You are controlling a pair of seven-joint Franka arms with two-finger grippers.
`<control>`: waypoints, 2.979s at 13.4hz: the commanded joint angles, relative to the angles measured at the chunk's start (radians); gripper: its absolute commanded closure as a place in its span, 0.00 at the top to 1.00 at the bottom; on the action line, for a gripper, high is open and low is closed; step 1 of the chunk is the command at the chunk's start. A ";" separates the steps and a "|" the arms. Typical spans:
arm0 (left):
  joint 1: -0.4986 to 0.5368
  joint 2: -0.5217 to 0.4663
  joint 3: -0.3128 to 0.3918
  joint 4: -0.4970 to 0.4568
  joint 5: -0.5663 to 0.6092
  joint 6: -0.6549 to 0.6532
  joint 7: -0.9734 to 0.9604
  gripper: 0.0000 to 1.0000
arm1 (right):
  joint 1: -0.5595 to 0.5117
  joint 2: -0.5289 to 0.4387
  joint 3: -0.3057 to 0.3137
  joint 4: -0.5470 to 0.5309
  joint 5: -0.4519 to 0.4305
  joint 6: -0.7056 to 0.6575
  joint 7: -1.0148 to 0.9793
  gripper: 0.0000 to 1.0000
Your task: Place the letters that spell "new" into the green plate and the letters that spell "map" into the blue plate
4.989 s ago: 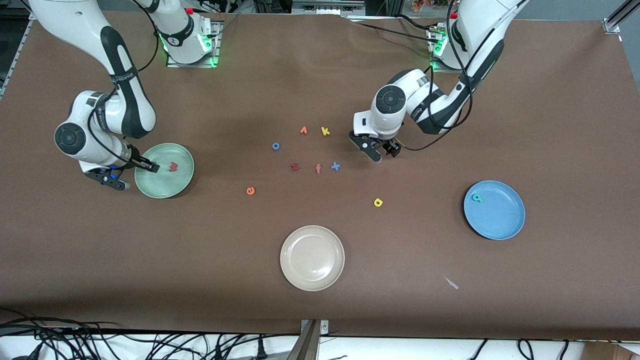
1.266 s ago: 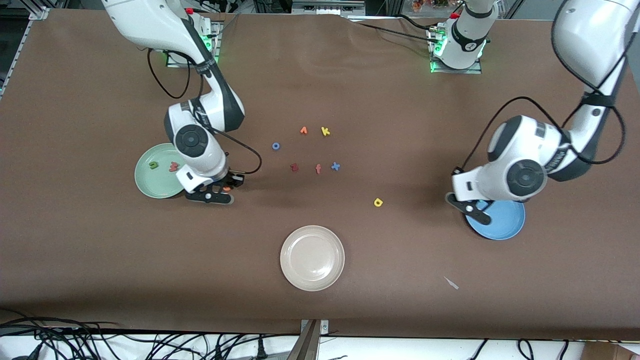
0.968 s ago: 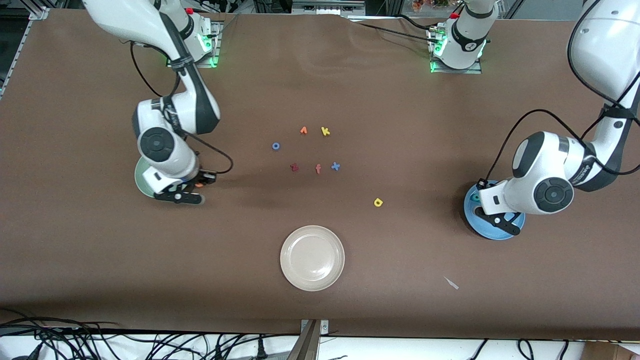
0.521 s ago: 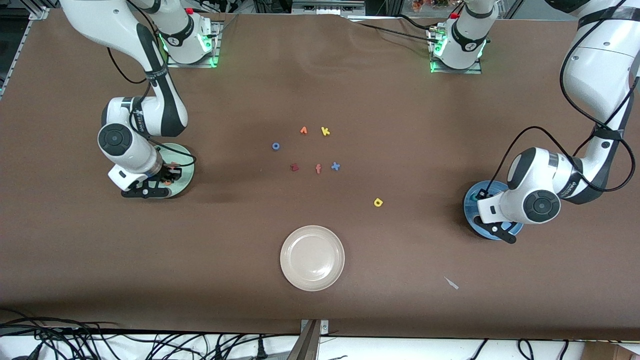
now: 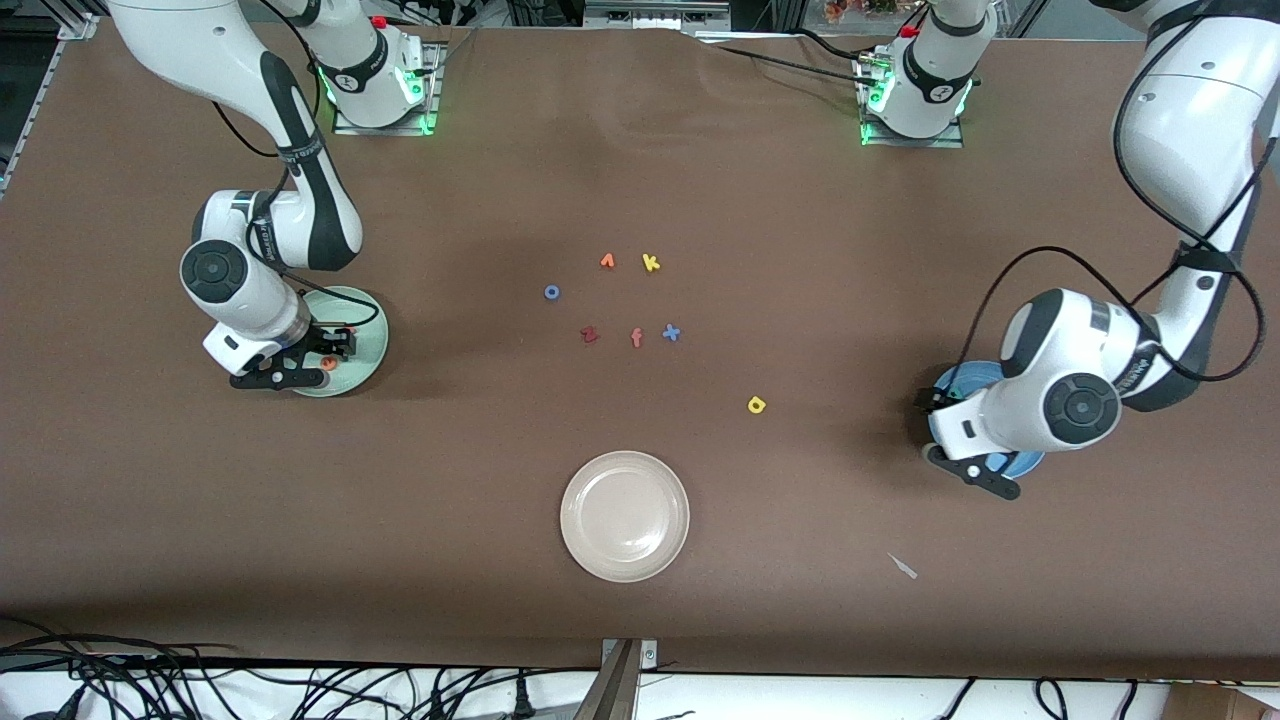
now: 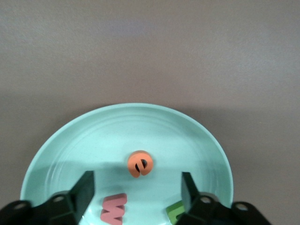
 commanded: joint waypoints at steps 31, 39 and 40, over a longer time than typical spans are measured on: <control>-0.405 0.178 0.071 0.058 0.075 0.198 -0.845 0.66 | -0.382 -0.469 0.296 0.526 -0.020 -0.946 -0.015 1.00; -0.399 0.178 0.071 0.059 0.038 0.198 -0.786 0.29 | -0.458 -0.452 0.373 0.534 -0.020 -0.940 -0.015 1.00; -0.396 0.178 0.071 0.059 0.038 0.200 -0.773 0.25 | -0.458 -0.450 0.373 0.534 -0.022 -0.940 -0.017 1.00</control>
